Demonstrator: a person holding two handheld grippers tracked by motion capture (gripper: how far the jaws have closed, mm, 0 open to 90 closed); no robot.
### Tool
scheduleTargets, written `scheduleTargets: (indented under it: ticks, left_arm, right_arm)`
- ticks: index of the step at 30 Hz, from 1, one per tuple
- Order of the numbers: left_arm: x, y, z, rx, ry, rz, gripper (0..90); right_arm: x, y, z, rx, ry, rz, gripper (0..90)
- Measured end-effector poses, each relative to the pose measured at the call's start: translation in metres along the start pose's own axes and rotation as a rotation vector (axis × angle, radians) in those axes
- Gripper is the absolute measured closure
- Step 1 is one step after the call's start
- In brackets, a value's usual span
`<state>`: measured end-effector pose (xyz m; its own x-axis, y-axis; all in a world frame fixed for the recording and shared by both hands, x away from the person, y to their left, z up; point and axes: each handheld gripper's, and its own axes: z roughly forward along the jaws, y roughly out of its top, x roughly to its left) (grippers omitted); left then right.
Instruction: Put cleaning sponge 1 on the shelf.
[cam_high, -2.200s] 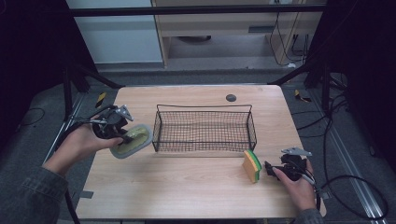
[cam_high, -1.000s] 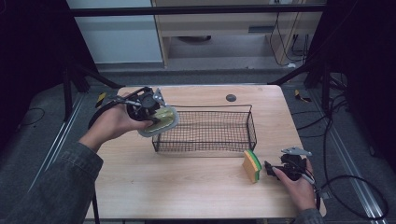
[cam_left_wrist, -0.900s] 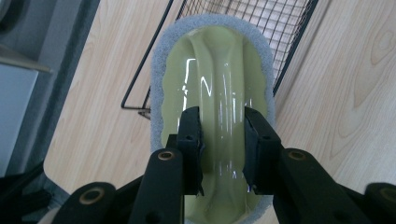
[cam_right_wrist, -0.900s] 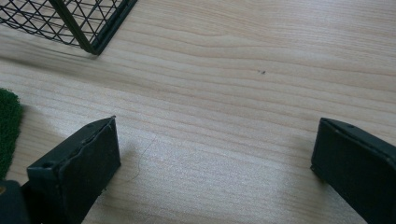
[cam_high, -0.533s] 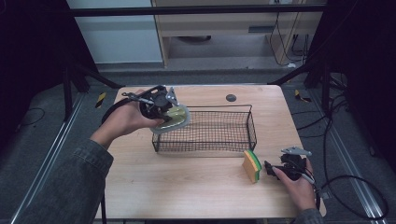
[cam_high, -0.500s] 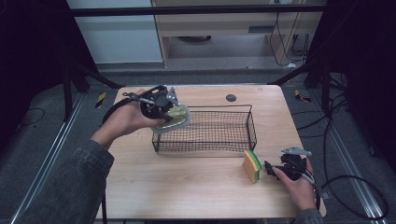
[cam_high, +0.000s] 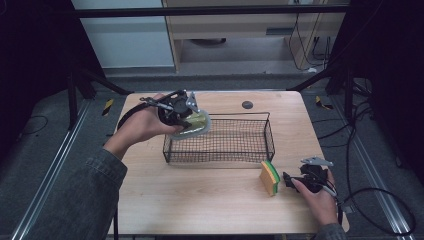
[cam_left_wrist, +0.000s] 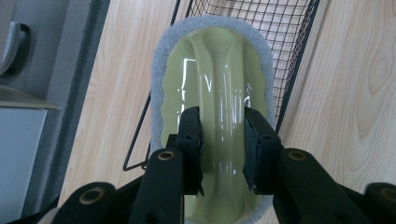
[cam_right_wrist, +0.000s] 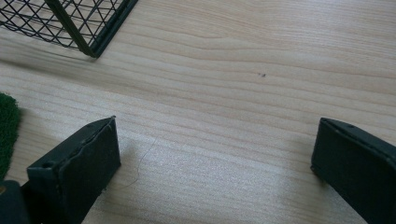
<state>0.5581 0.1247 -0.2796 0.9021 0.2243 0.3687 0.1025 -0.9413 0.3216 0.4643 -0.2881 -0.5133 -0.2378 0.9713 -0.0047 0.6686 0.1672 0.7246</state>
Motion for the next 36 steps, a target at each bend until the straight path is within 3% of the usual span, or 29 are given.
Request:
scheduleTargets:
  ticks: [16,27,36]
  left_arm:
    - [-0.001,0.000,0.008,0.006,0.013,0.031,70.4]
    - [-0.003,-0.003,0.011,-0.003,0.056,0.074,70.4]
    - [-0.005,-0.006,0.015,-0.006,0.061,0.086,70.4]
  right_arm:
    - [0.000,0.000,0.000,0.000,0.001,0.002,1.3]
    - [0.000,0.000,0.001,-0.001,0.001,0.001,1.3]
    - [0.000,0.001,0.001,-0.001,0.001,0.004,1.3]
